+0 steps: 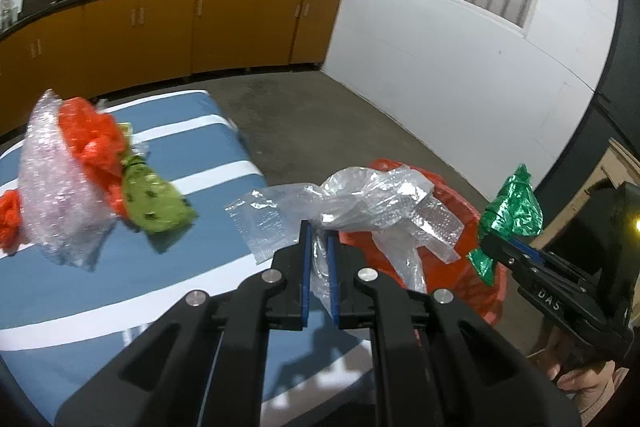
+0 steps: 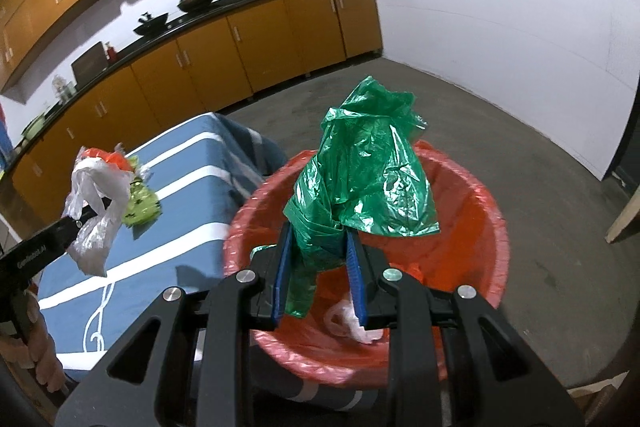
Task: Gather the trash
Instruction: 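Carry both bags to the orange basket and release them inside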
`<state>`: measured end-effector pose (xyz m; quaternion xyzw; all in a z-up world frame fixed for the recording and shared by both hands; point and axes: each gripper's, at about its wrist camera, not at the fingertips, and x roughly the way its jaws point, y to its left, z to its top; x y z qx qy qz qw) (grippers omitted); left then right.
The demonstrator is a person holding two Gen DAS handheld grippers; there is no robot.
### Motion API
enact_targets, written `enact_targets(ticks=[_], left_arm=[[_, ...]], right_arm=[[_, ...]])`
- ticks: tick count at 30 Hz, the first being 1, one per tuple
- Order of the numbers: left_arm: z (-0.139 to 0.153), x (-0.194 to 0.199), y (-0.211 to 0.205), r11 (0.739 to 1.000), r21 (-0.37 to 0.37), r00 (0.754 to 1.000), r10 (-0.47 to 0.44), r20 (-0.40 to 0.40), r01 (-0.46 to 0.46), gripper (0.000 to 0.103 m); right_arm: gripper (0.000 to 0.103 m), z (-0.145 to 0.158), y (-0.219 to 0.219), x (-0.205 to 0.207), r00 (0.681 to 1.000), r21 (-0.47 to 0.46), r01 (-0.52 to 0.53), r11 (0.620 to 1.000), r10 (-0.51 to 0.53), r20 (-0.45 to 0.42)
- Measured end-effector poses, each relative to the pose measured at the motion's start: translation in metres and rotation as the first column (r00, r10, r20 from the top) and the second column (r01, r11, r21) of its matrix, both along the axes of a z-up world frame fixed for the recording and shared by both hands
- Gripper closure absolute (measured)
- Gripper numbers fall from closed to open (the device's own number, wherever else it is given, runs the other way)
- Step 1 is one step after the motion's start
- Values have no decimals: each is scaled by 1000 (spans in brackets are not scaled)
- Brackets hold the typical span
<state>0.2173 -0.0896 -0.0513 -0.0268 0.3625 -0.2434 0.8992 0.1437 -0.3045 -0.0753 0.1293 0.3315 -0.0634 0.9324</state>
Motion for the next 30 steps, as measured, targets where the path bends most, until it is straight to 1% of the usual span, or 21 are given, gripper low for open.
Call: enact_targets(ticks=[12, 20, 23, 25, 27, 30], left_arm=[[-9, 5, -49, 993, -7, 993, -114, -22, 114, 94], [-16, 10, -71, 989, -22, 988, -149, -47, 149, 91], [-19, 13, -76, 987, -33, 985, -161, -61, 159, 85], [-22, 14, -80, 986, -30, 984, -165, -68, 163, 79], [-26, 16, -82, 986, -26, 983, -164, -77, 163, 75], [-31, 17, -80, 988, -24, 983, -157, -94, 156, 73]], right_arm=[[76, -4, -21, -2, 999, 14, 43, 999, -43, -4], [75, -5, -28, 3, 997, 22, 71, 997, -71, 2], [73, -7, -31, 3, 997, 31, 80, 996, -80, 4], [72, -9, -31, 2, 997, 32, 83, 996, -83, 2], [65, -11, -31, 1, 996, 34, 87, 996, -87, -3], [63, -13, -33, 0, 996, 35, 95, 995, -95, -6]])
